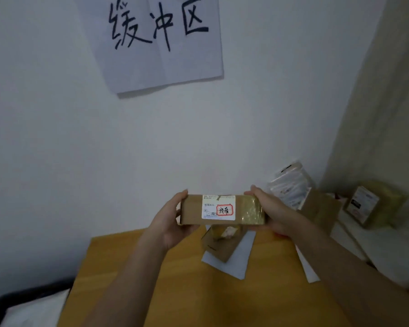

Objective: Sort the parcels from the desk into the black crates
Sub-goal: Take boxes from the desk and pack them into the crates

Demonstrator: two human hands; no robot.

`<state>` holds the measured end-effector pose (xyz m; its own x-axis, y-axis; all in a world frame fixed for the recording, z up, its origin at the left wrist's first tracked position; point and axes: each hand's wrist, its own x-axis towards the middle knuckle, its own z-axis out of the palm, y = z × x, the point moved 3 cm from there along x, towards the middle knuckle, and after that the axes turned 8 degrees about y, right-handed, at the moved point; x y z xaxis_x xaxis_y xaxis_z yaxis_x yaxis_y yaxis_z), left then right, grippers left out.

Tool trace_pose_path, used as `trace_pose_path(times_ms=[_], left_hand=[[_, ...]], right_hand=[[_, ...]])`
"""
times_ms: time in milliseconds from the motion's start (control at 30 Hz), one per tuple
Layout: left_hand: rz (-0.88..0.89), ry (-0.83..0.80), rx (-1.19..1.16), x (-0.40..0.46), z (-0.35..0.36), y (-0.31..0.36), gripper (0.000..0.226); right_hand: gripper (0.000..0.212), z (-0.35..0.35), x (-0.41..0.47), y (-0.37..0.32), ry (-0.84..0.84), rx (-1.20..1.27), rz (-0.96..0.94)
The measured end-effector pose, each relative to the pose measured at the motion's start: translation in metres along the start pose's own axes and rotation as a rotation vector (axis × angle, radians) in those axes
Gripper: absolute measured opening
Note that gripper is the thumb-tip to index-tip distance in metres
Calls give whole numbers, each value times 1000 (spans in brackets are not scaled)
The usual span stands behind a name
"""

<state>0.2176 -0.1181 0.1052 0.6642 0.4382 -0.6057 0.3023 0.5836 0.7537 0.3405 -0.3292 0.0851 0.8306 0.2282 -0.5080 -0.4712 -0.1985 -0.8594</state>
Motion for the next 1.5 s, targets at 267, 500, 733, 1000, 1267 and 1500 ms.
trace_pose_path(times_ms=[267,500,733,1000,1267,1500], left_hand=[[23,395,19,-27,-111,-23,22],[74,648,-106,-93,-242,-31,47],[161,597,-292,-119,-320,-35,45],[158,561,-231,-167,-450,-31,48],[158,599,-209,-223,-605,-29,96],[125,637,-202,-225,-691,-31,112]], right_hand=[[37,104,5,46,-373,-288,94],[33,225,-51,77,-809,-431,17],[37,318,-110,101,-887,-460,-58],[32,452,-193,147,-952,-459,-79],[27,587,-292,181,-1062,-336,53],[34,678,-331,199,-1148,-332,179]])
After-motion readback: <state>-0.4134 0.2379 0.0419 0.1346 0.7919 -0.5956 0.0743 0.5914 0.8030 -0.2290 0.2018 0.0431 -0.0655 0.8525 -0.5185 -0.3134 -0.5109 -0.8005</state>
